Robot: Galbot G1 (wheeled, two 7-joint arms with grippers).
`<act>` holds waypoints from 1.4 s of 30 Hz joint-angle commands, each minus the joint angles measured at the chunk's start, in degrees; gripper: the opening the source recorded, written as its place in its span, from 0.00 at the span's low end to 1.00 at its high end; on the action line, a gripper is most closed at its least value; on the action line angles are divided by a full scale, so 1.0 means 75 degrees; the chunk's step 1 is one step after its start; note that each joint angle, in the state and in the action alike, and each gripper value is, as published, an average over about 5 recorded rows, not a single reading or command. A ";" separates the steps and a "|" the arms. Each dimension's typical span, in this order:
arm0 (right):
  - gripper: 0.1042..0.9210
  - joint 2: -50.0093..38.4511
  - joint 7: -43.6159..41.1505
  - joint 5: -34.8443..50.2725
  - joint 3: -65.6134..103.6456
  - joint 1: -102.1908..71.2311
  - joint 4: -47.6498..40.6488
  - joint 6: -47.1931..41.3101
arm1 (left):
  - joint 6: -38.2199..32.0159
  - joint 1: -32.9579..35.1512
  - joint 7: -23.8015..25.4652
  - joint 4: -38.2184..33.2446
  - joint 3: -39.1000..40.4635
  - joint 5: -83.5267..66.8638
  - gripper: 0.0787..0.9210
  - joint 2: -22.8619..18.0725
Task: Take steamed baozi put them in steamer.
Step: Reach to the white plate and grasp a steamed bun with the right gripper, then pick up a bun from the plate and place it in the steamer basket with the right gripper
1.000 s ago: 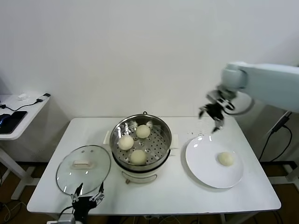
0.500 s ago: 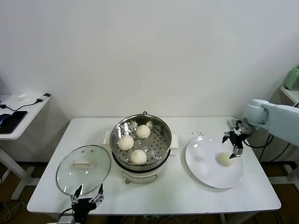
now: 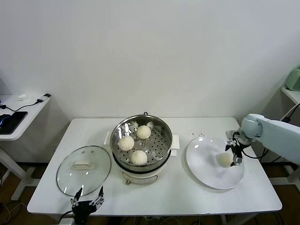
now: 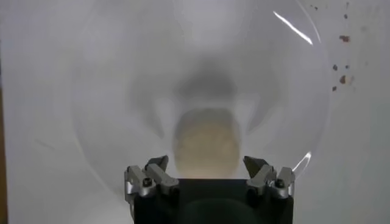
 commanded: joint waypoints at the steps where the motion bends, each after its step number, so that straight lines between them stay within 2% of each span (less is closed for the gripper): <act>1: 0.88 0.0131 0.0134 -0.0263 0.0676 -0.0665 -0.0373 -0.0100 | 0.0014 -0.0006 -0.0003 0.0014 0.0010 0.0002 0.88 -0.0004; 5: 0.85 0.0060 0.0060 -0.0278 0.0620 -0.0584 -0.0248 -0.0099 | 0.0034 -0.0009 -0.0007 0.0003 0.0007 0.0003 0.88 0.0000; 10: 0.76 -0.0072 0.0089 -0.0292 0.0570 -0.0381 0.0058 -0.0103 | 0.0037 0.0003 -0.0013 -0.0033 0.0023 0.0006 0.88 -0.0002; 15: 0.73 -0.0268 0.0042 -0.0034 0.0288 0.0238 0.0643 -0.0152 | 0.0041 0.0038 -0.0012 -0.0110 0.0056 0.0024 0.88 -0.0011; 18: 0.72 -0.0445 -0.0061 0.0562 -0.0497 0.1230 0.1235 -0.0220 | 0.0056 0.0073 -0.0011 -0.0180 0.0075 0.0033 0.88 -0.0009; 22: 0.72 -0.0374 -0.0130 0.2001 -0.2528 0.3528 0.2233 -0.0324 | 0.0086 0.0107 -0.0008 -0.0264 0.0105 0.0043 0.88 -0.0001; 26: 0.72 0.0359 -0.0242 0.3646 -0.4381 0.6015 0.3180 -0.0386 | 0.0112 0.0141 0.0001 -0.0359 0.0149 0.0063 0.88 0.0011; 30: 0.72 0.1253 -0.0335 0.5085 -0.4942 0.7399 0.3808 -0.0529 | 0.0126 0.0155 -0.0001 -0.0410 0.0199 0.0117 0.88 0.0017; 36: 0.72 0.2646 0.0146 0.6525 -0.4365 0.7591 0.4273 -0.1036 | 0.0149 0.0137 -0.0001 -0.0458 0.0310 0.0147 0.88 0.0016; 42: 0.72 0.3852 0.0964 0.6886 -0.3742 0.6554 0.3929 -0.1616 | 0.0154 0.0107 0.0014 -0.0532 0.0354 0.0128 0.88 0.0011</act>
